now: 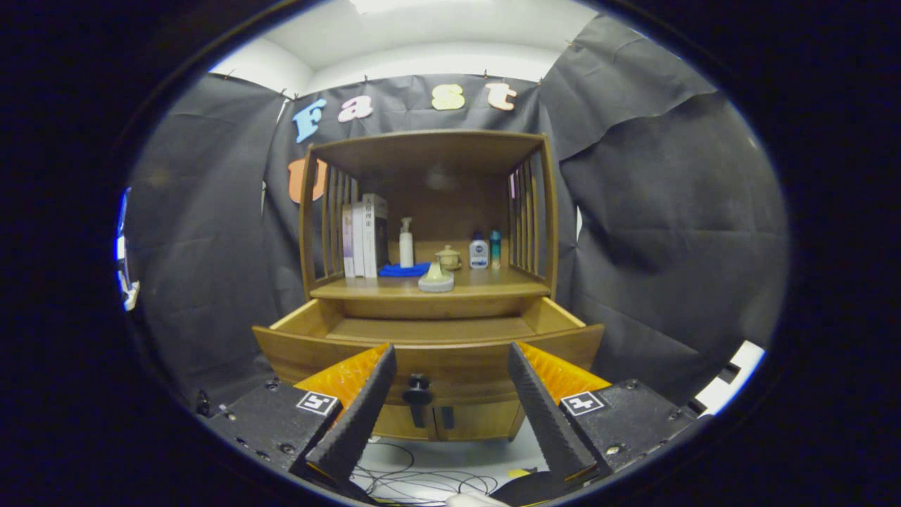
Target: Pull open the drawer, take out the items inside it, and place them on the countertop above the cabinet.
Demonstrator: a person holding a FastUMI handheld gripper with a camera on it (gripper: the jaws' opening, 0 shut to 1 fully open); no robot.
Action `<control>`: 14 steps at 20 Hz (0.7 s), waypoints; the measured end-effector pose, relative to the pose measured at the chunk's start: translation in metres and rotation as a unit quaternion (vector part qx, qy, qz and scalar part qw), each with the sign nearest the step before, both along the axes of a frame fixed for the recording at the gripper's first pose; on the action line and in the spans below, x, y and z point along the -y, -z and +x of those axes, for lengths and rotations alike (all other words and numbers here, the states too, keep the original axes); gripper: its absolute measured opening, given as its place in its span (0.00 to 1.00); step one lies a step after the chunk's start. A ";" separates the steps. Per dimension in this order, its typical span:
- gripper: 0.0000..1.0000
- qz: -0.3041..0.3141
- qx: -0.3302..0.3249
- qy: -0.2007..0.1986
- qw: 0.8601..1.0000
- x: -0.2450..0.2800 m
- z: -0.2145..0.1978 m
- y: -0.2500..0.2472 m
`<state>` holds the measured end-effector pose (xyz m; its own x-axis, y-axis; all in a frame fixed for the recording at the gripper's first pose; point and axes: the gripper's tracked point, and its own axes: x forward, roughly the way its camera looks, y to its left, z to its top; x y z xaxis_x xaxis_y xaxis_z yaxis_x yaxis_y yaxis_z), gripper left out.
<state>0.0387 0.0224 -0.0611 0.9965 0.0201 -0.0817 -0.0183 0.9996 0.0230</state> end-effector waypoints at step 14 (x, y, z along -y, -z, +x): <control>1.00 -0.027 -0.065 -0.007 0.997 -0.041 0.099 0.072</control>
